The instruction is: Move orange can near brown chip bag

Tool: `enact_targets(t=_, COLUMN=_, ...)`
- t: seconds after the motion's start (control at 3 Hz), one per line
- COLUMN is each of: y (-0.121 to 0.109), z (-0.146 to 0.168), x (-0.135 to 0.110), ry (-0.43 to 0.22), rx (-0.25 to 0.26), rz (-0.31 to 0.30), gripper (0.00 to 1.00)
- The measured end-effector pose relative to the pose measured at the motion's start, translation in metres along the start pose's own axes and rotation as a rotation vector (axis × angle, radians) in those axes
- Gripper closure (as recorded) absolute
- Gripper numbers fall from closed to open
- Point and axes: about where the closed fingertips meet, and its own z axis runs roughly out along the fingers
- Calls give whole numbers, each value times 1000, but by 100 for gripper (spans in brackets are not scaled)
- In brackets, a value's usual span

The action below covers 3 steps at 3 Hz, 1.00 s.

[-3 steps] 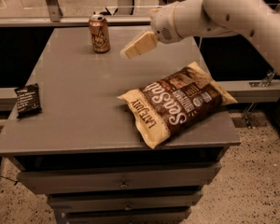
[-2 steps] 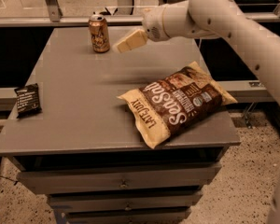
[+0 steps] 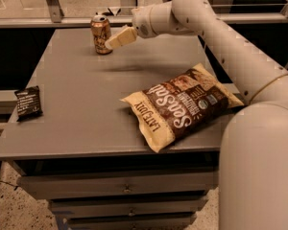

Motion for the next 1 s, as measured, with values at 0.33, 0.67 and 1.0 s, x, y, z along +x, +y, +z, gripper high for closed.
enact_targets(t=0.33, y=-8, z=28, x=-3, ry=-10, rx=-22, rz=4, gripper=0)
enact_targets(t=0.67, y=-7, z=48, x=-8, ry=-23, rx=-50, rz=14, gripper=0)
enact_targets(t=1.0, y=-2, z=60, x=-16, ry=-25, rx=-78, rz=24, gripper=17)
